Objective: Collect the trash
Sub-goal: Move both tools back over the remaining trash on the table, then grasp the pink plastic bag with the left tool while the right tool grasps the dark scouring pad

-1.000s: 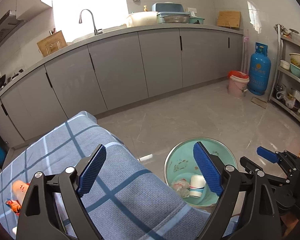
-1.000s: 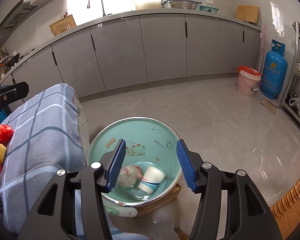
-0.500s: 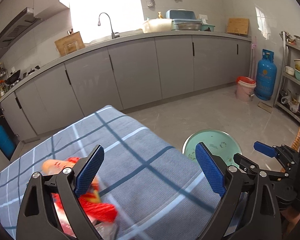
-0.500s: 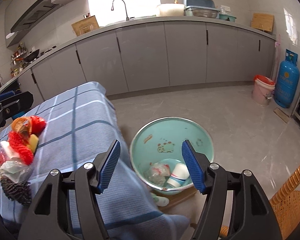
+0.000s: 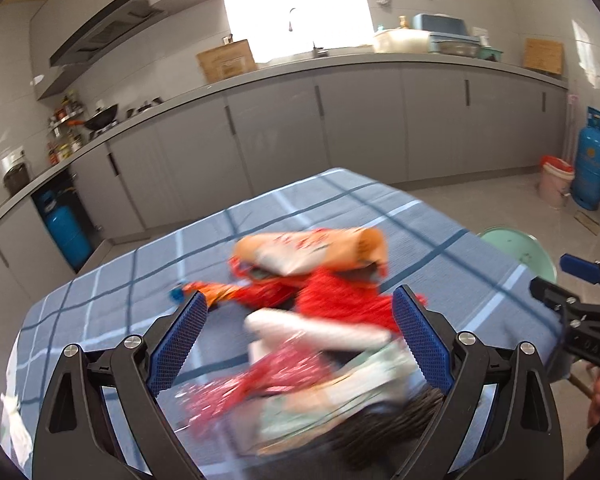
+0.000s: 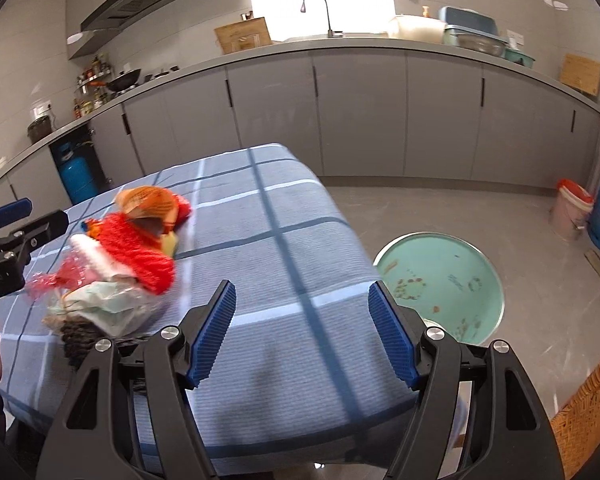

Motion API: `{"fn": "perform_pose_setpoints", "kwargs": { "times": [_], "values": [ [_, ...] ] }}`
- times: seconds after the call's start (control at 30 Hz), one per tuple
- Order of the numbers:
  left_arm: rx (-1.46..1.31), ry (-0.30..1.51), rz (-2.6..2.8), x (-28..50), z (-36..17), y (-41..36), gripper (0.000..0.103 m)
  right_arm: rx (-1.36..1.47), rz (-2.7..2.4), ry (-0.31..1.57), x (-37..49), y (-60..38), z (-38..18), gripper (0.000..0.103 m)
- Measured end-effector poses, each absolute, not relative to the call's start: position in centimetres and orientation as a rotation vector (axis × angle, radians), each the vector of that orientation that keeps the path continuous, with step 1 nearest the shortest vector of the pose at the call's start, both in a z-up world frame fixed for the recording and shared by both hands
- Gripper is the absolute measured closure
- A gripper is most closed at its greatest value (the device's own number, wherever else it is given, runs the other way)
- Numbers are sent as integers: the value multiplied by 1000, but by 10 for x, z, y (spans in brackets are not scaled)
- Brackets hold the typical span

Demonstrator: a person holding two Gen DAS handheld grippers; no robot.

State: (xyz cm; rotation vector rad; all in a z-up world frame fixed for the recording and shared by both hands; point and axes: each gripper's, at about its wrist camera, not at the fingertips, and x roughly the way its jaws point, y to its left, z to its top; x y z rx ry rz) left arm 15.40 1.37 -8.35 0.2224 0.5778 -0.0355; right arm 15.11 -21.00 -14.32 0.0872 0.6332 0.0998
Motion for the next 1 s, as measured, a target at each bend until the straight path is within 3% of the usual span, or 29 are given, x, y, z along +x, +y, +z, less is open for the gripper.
{"fn": "perform_pose_setpoints", "kwargs": {
  "times": [0.23, 0.3, 0.83, 0.9, 0.97, 1.0],
  "values": [
    [185, 618, 62, 138, -98, 67, 11, 43, 183, 626, 138, -170, -137, 31],
    [171, 638, 88, 131, -105, 83, 11, 31, 206, 626, 135, -159, -138, 24],
    [73, 732, 64, 138, -144, 109, 13, -40, 286, 674, 133, -117, -156, 23],
    [75, 733, 48, 138, -144, 108, 28, -43, 292, 682, 134, -115, -159, 23],
    [70, 746, 22, 139, -146, 107, 60, -47, 297, 688, 136, -113, -161, 23],
    [67, 754, 15, 139, -146, 107, 69, -49, 300, 691, 136, -112, -162, 23]
  ]
}}
